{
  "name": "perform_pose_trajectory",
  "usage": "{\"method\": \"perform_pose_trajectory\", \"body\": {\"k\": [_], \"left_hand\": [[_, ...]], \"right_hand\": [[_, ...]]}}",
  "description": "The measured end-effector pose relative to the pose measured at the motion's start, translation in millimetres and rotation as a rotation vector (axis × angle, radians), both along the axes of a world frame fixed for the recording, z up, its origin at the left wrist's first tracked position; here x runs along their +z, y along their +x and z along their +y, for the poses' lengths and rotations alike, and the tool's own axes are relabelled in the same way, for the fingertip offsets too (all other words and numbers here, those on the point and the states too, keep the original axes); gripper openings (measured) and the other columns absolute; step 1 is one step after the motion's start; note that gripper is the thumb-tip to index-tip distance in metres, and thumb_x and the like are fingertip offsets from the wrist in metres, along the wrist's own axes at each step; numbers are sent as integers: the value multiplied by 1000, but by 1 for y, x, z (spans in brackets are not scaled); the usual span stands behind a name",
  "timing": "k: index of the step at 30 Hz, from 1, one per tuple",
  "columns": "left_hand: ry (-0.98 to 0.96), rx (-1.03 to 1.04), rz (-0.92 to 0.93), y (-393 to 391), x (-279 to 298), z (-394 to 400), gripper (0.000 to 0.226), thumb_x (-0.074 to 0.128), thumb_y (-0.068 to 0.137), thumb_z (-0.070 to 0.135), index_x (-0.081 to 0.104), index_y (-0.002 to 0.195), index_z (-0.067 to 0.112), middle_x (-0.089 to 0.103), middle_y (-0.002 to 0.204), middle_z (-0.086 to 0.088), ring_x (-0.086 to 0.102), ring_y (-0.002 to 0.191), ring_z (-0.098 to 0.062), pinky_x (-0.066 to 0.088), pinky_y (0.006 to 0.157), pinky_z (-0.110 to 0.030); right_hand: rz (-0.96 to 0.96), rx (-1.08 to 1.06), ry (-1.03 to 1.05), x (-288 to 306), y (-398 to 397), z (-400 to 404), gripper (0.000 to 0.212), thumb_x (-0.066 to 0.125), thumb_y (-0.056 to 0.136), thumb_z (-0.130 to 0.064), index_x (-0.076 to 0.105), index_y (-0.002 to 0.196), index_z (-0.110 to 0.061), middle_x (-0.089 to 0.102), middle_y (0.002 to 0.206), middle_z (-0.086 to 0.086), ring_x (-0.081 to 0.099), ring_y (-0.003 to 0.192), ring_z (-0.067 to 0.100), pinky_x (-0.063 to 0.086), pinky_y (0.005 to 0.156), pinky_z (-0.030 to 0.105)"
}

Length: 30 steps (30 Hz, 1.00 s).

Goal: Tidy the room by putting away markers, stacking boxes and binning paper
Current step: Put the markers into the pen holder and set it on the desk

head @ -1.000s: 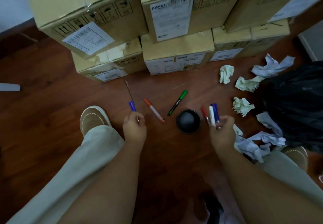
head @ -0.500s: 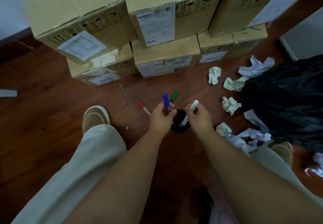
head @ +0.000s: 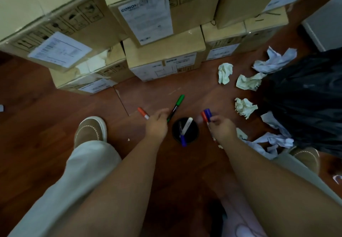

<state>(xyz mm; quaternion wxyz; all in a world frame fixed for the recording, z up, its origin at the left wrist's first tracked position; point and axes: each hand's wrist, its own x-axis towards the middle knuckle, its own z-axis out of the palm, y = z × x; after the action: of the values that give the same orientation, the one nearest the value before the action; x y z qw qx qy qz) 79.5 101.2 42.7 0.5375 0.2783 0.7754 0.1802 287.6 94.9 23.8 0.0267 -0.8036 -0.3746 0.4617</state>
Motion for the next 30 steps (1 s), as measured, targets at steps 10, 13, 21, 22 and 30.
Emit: {"method": "perform_pose_trajectory", "body": {"k": [10, 13, 21, 22, 30], "left_hand": [[-258, -783, 229, 5, -57, 23, 42, 36, 103, 30, 47, 143, 24, 17, 163, -8, 9, 149, -38, 16, 120, -49], [-303, -1017, 317, 1, -56, 26, 45, 32, 100, 44, 46, 142, 34, 4, 163, -3, 5, 146, -38, 7, 118, -57], [-71, -867, 437, -3, -13, 42, 39, 45, 102, 24, 52, 140, 15, 36, 144, -11, 50, 123, -28, 41, 105, -38], [-46, -811, 457, -6, -6, 40, 38, 49, 101, 21, 55, 138, 18, 42, 142, -10, 56, 116, -27, 49, 97, -37], [15, -152, 58, -2, 48, 9, 48, 72, 83, 3, 41, 117, 18, 61, 89, -1, 66, 85, -21, 57, 78, -36]], "right_hand": [[-295, 833, -138, -31, -13, 5, 37, 45, 95, -5, 54, 129, -14, 45, 132, 14, 54, 116, 34, 49, 94, 44], [-272, 852, -169, -35, -11, 2, 45, 44, 94, -2, 46, 137, -15, 49, 130, 15, 56, 115, 34, 50, 91, 43], [43, 181, 24, -12, 2, 13, 34, 66, 80, -11, 51, 111, -14, 63, 83, 8, 65, 71, 27, 54, 67, 34], [59, 162, 36, -6, 5, 17, 27, 66, 81, -13, 54, 104, -14, 64, 82, 9, 65, 71, 27, 52, 65, 32], [277, -125, 87, 45, 8, 19, 7, 64, 86, -14, 58, 90, -16, 62, 83, 5, 60, 75, 19, 53, 72, 35]]}}
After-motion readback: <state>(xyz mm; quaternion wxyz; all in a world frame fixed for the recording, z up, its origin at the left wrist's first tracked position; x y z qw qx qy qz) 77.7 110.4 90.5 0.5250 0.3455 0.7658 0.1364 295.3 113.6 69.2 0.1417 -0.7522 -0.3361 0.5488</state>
